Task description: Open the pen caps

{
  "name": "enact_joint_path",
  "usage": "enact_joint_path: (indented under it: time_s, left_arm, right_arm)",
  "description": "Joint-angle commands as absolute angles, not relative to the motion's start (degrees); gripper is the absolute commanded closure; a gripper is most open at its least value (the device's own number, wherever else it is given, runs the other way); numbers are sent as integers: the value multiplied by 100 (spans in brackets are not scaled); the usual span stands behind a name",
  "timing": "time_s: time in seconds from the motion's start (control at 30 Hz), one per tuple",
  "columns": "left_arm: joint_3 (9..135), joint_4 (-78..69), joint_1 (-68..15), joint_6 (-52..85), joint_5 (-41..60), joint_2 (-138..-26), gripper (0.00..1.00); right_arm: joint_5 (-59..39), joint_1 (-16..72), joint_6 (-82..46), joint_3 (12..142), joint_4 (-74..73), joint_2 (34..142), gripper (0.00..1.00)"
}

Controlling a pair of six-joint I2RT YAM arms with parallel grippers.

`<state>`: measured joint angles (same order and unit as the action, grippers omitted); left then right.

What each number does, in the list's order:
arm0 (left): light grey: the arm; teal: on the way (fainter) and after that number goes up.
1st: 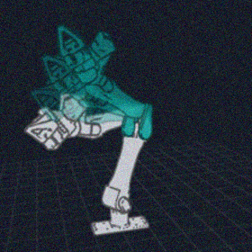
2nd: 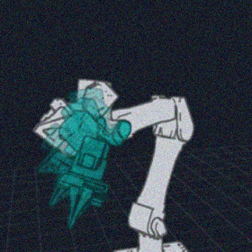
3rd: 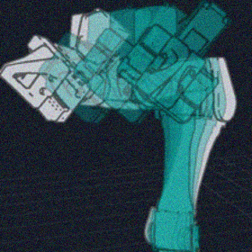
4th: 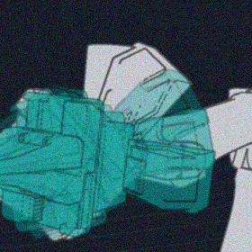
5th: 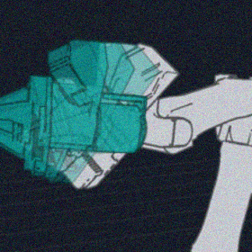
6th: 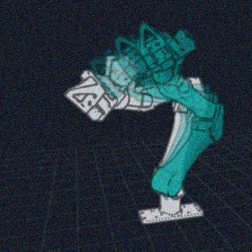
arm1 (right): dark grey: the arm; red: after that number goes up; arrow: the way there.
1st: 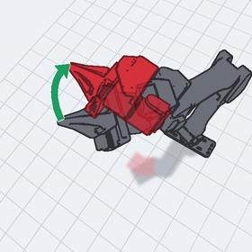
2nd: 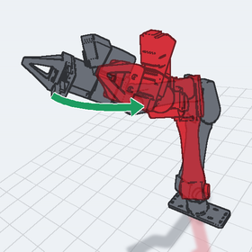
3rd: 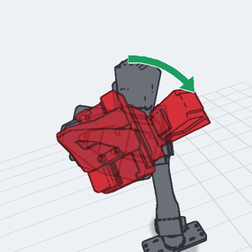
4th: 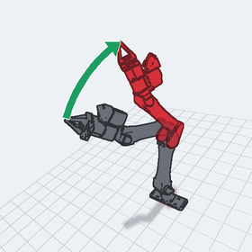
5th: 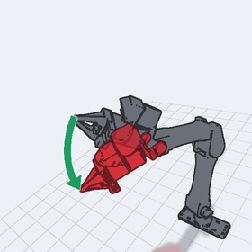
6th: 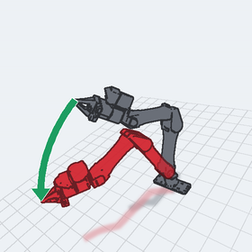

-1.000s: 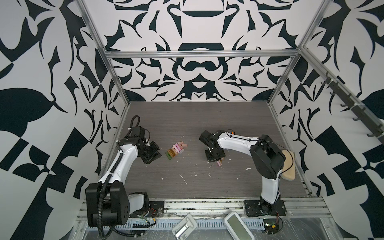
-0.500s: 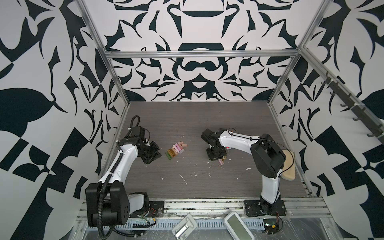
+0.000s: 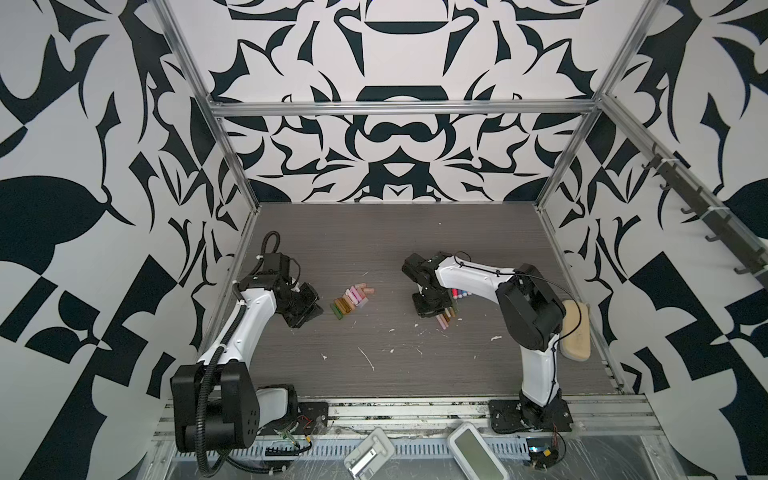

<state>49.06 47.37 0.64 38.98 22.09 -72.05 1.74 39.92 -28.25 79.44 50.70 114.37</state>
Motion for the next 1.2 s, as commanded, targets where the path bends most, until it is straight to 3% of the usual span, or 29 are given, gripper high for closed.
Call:
enact_joint_path:
  time_s: [0.0,1.17]
  left_arm:
    - [4948,4856,80,3902,2259,-7232,95]
    - [4957,4819,83,3936,2296,-7259,95]
  right_arm:
    - [487,3902,-2820,8112,5182,11476,84]
    - [554,3754,-2990,8235,5241,11555,86]
